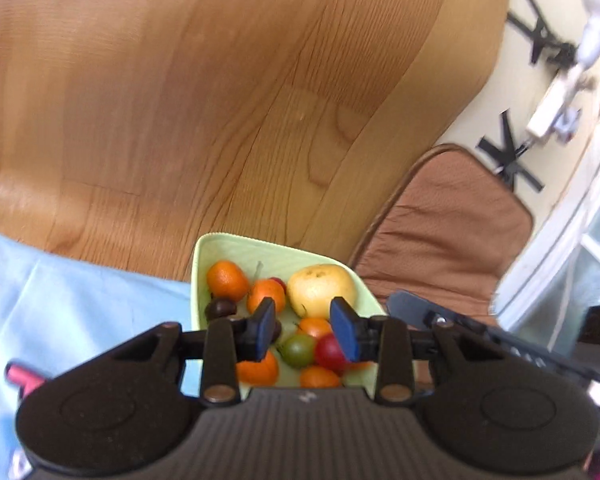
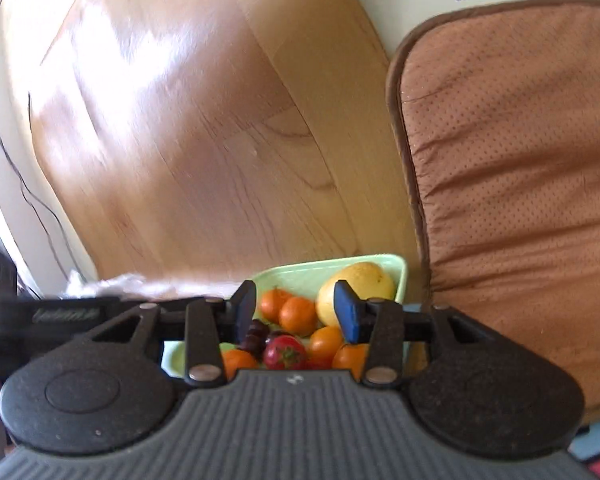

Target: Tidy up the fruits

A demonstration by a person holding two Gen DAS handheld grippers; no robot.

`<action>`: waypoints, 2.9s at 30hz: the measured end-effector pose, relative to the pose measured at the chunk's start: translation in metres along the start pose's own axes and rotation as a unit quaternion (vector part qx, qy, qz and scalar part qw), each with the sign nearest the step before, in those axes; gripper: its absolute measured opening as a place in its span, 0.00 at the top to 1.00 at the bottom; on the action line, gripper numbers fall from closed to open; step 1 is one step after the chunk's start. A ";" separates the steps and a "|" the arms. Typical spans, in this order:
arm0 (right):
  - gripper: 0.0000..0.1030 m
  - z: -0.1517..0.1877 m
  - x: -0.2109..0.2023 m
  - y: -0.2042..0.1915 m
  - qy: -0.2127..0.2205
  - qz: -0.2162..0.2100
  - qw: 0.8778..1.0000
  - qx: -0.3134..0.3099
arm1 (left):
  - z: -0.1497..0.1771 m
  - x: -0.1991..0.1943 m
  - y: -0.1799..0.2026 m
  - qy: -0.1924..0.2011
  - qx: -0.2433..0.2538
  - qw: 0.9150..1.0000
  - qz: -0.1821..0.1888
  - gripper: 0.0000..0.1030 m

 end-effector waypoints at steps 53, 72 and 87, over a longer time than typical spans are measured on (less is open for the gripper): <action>0.19 0.196 -0.271 -0.133 -0.066 0.055 0.996 0.002 | 0.203 -0.256 0.144 0.061 0.143 0.954 -0.256 0.00; 0.19 0.197 -0.271 -0.130 -0.063 0.064 0.996 0.008 | 0.207 -0.256 0.154 0.086 0.179 0.924 -0.326 0.00; 0.19 0.198 -0.270 -0.130 -0.064 0.068 0.996 0.013 | 0.209 -0.256 0.148 0.051 0.140 0.945 -0.292 0.00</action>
Point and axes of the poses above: each gripper's, at about its wrist camera, not at the fingertips, and x roughly the way its jaws point, y to its right, z to its underside, the point moved 4 cm from there along x, roughly the way its jaws point, and after that the axes turned 2 degrees about z, right-handed, at the moved point
